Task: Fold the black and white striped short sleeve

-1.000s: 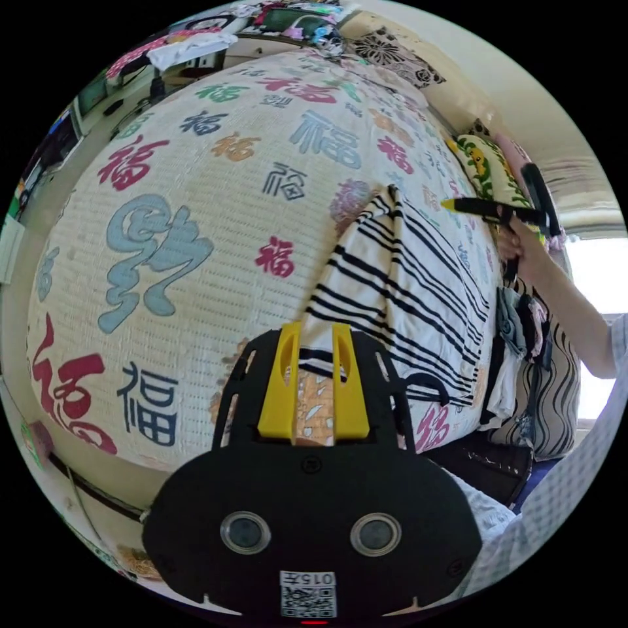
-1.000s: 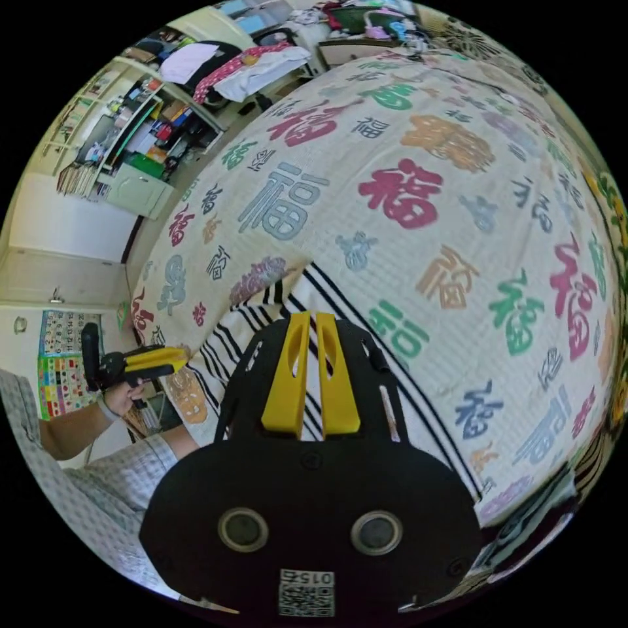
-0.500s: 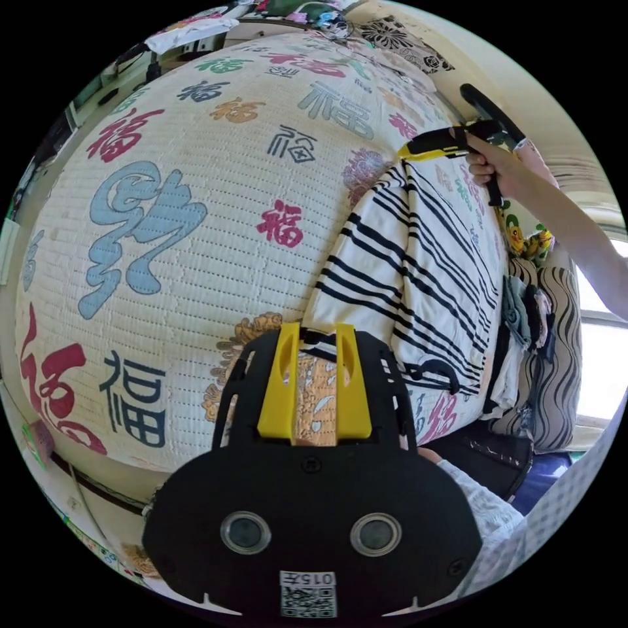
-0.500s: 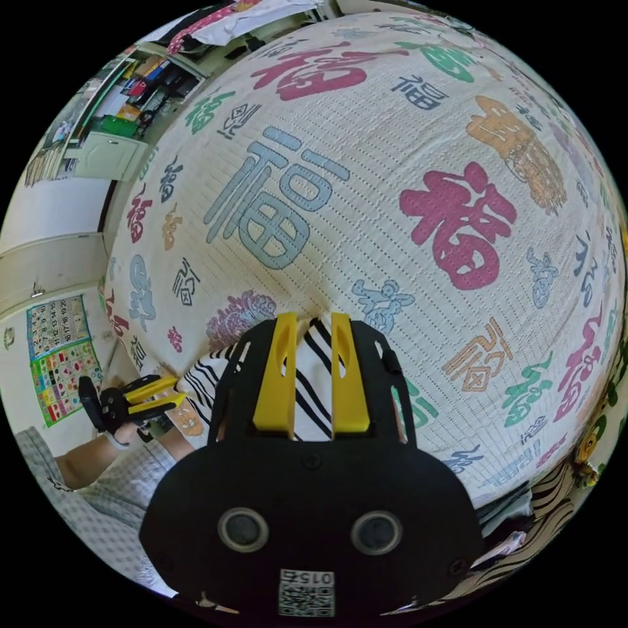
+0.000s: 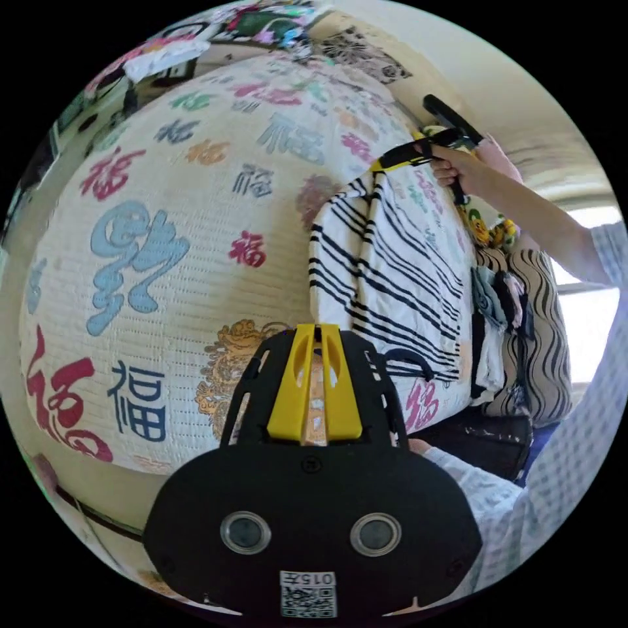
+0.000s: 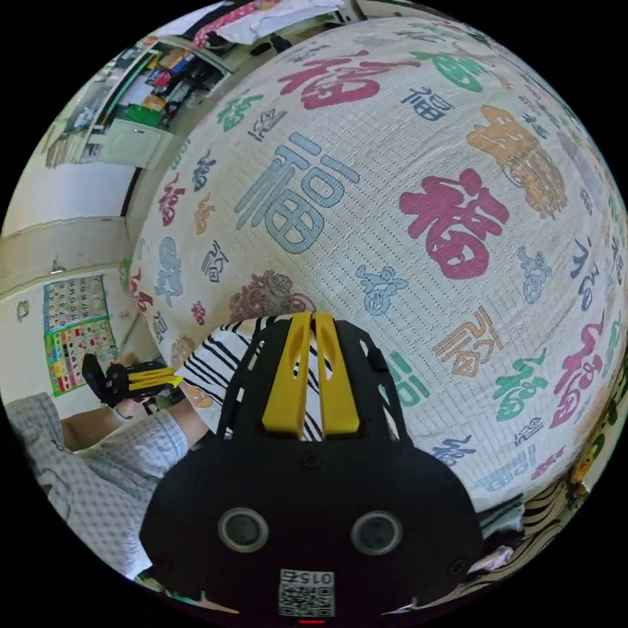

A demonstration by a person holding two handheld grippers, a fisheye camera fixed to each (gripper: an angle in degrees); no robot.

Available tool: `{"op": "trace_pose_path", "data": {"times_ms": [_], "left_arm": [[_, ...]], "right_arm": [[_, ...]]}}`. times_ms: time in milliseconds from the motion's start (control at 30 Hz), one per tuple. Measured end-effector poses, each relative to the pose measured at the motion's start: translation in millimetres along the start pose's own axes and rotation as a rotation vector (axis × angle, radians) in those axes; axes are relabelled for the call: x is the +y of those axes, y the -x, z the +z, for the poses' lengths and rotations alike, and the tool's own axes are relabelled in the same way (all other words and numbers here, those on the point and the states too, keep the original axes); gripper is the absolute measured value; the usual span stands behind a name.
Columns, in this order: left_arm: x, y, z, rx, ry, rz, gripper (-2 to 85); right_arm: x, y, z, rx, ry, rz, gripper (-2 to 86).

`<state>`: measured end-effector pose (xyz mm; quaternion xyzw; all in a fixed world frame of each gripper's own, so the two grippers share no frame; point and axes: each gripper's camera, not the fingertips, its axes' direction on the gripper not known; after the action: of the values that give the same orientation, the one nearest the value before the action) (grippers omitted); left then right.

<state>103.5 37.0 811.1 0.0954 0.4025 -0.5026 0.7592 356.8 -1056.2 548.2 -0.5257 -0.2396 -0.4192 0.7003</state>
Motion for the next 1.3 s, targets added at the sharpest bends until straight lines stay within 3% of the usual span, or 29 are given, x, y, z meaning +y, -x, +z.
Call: {"op": "trace_pose_path", "data": {"times_ms": [300,433,567,767,933,1133,1233,1300], "left_arm": [[57.0,-165.0,-2.3,0.108,-0.067,0.49,0.7],[86.5,-244.0,53.8,0.212,-0.059,0.642,0.7],[115.7,-313.8,138.2,0.182,-0.04,0.769,0.7],[133.3,-379.6,274.0,0.096,0.107,0.816,0.9],[129.8,-401.7,352.9,0.038,0.27,0.81,2.3],[96.0,-413.0,326.5,0.118,0.095,0.929,2.2],[49.3,-395.4,311.6,0.092,-0.007,0.89,1.6],[17.9,-376.9,319.9,0.049,0.017,0.842,1.3]], "right_arm": [[197.0,-93.6,-70.1,-0.284,-0.311,0.113,-0.8],[290.4,-145.1,-70.0,-0.342,-0.41,0.229,-0.6],[368.4,-207.8,-45.9,-0.388,-0.488,0.292,-0.3],[412.8,-277.3,11.6,-0.41,-0.474,0.256,0.1],[450.4,-319.5,38.0,-0.378,-0.5,0.412,0.2],[490.7,-317.4,37.7,-0.245,-0.537,0.412,0.2],[489.9,-303.5,45.6,-0.177,-0.526,0.386,0.0],[484.6,-302.0,57.6,-0.184,-0.548,0.387,-0.3]]}}
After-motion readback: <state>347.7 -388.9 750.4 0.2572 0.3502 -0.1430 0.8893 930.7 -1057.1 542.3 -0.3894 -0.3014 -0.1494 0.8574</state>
